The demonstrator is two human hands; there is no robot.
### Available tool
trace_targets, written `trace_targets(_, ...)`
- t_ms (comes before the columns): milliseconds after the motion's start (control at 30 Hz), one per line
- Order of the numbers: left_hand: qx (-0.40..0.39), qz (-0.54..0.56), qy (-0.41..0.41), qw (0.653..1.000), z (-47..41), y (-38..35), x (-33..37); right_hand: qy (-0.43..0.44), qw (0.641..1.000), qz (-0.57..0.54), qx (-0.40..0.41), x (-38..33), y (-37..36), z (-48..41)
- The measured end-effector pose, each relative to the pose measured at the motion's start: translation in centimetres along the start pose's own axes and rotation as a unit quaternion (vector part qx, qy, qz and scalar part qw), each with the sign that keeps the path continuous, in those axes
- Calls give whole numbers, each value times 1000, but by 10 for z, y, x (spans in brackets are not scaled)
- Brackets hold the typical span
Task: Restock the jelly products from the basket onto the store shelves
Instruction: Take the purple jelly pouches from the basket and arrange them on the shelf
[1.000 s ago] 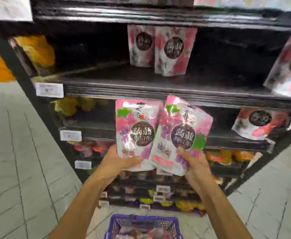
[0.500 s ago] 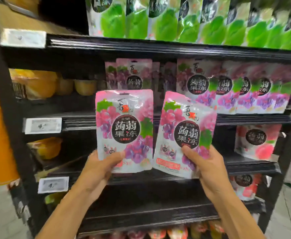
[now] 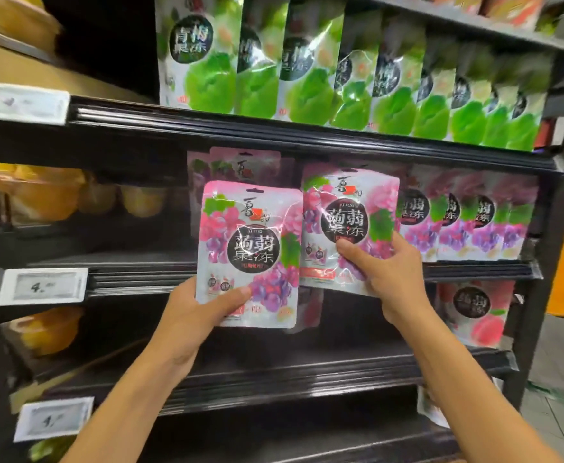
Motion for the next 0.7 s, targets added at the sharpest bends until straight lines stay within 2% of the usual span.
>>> trace_targets(233, 40, -1, 10, 999, -11, 2, -5, 1, 1000, -10, -13, 7, -20, -33)
trace_targets(500, 59, -11, 3, 998, -6, 6, -2, 51, 998, -4, -35, 9, -48, -43)
trace_targets(700, 80, -17, -2, 997, 1, 8, 0, 53, 992, 76, -81, 16, -49, -44)
Point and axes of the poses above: each hand's wrist, its own z-axis away from the middle knuckle, its own y-axis out of the back of the hand, x = y × z, the point moved 8 cm from there along -z, towards the middle knuckle, and after that the axes turned 9 degrees about x, right-handed, at the moved point
